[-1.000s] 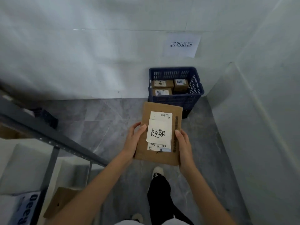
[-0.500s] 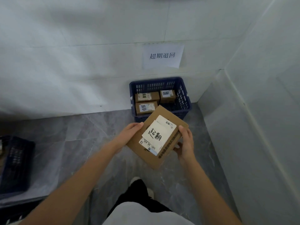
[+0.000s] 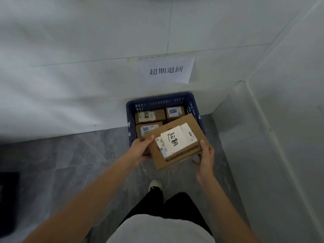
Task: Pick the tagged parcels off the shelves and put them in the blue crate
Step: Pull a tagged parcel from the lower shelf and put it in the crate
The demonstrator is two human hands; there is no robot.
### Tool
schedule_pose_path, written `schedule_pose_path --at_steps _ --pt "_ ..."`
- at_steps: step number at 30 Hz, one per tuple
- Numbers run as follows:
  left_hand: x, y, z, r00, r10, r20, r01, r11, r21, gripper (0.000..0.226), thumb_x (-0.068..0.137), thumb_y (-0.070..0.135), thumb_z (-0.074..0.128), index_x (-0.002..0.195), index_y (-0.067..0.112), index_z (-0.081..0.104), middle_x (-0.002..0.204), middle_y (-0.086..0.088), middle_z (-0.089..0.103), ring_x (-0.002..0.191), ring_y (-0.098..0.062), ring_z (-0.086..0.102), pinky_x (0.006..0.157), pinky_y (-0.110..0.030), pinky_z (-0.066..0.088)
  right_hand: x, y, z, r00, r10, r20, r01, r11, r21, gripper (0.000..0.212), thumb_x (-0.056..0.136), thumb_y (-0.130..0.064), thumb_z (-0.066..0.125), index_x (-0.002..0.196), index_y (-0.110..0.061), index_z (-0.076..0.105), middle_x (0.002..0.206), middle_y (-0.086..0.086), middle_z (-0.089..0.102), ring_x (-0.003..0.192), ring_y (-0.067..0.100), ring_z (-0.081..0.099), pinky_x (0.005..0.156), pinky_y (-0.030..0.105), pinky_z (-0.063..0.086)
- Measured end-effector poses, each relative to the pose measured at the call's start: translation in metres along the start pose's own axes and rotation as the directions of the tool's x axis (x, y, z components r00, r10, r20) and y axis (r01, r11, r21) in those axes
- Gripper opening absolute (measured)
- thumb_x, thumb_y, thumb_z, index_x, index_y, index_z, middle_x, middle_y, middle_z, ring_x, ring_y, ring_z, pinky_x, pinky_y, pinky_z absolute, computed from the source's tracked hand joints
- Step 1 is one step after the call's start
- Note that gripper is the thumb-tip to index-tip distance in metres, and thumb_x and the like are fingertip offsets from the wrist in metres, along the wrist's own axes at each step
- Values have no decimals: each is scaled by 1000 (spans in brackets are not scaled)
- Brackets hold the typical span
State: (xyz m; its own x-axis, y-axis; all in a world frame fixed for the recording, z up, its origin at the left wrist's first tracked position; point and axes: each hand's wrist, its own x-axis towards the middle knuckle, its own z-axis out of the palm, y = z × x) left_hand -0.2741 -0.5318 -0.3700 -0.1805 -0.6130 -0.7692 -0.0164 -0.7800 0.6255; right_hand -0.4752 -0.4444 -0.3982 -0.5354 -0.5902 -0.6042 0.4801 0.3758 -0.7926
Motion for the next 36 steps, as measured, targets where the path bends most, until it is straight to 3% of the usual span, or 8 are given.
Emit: schedule_pose_path --at_steps 3,5,10,17,22,26,31,36 --pt "32 20 19 998 3 -59 0 999 40 35 95 23 58 123 2 57 119 -16 66 109 -33 62 93 -49 50 33 -14 -4 998 -42 -46 34 984 -177 40 89 -44 62 116 -15 55 108 2 64 99 13 61 74 24 47" --pt "52 28 31 999 -7 -44 9 999 42 29 96 21 57 120 6 59 120 -15 66 108 -30 62 93 -47 50 58 -24 -10 998 -58 -30 46 953 -300 32 93 -38 58 115 -15 56 107 1 64 94 7 60 70 20 43" --pt "95 37 68 998 -37 -55 41 997 73 32 99 22 52 130 16 54 125 -8 63 115 -26 59 95 -40 48 118 -45 -20 992 -63 110 116 796 -594 29 99 -24 45 128 -19 52 117 -1 61 108 16 58 92 33 46" --pt "150 29 111 983 -98 -156 106 993 47 40 100 5 45 139 12 46 136 -11 55 122 -29 55 97 -40 47 192 -62 -25 979 -26 201 169 653 -738 30 100 -18 47 129 -15 52 106 -5 54 96 11 53 78 23 37" --pt "201 21 115 961 -120 -251 135 990 46 41 97 6 48 138 7 46 136 -15 54 122 -32 54 104 -47 44 245 -52 -8 970 30 242 183 562 -807 31 100 -18 47 129 -9 53 112 3 60 100 17 57 84 27 43" --pt "250 5 110 954 -149 -259 162 986 29 45 96 4 47 140 10 46 133 -14 57 119 -32 56 101 -44 46 281 -25 5 971 109 214 108 599 -793 25 102 -20 43 121 -9 56 114 9 63 81 7 54 66 9 40" --pt "307 -28 103 949 -199 -246 194 980 -44 39 96 3 45 132 10 55 125 -14 63 112 -30 61 90 -37 52 325 18 15 958 256 133 -76 669 -739 38 104 -31 37 136 -13 43 125 5 57 106 18 54 90 28 42" --pt "356 -59 96 957 -188 -221 189 982 -20 36 96 4 45 129 10 58 127 -14 63 115 -31 59 101 -45 48 373 62 21 904 418 92 -258 704 -662 46 103 -37 35 145 -18 34 131 2 54 102 13 52 77 23 40"
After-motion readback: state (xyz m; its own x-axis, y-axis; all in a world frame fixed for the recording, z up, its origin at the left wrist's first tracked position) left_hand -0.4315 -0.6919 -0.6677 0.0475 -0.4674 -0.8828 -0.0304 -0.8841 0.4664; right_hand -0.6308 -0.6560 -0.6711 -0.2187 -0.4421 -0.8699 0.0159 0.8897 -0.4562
